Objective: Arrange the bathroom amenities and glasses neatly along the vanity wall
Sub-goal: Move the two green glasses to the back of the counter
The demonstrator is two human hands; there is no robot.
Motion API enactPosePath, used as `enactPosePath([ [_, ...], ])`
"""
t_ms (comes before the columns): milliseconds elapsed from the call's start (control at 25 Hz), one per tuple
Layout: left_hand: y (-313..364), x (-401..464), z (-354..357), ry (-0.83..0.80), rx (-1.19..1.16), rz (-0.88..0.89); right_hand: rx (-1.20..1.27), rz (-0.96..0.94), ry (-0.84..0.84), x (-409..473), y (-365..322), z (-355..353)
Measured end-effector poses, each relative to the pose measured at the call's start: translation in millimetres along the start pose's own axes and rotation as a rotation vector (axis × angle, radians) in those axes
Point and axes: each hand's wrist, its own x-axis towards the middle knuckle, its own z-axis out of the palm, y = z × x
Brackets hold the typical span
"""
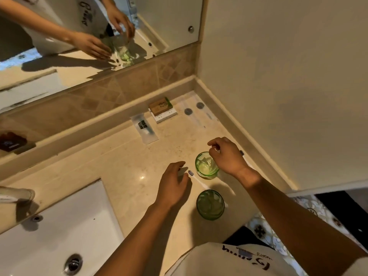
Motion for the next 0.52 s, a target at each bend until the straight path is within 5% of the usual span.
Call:
enactPosePath([
  [240,9.1,9.4,13.2,-0.065,0.004,-0.037,0.183,0.125,-0.067,-16.8,42.3,11.3],
  [520,17.2,17.4,27.7,-0.080,0.046,-0.163,0.230,0.043,-0.285,-9.3,62.3,20.4],
])
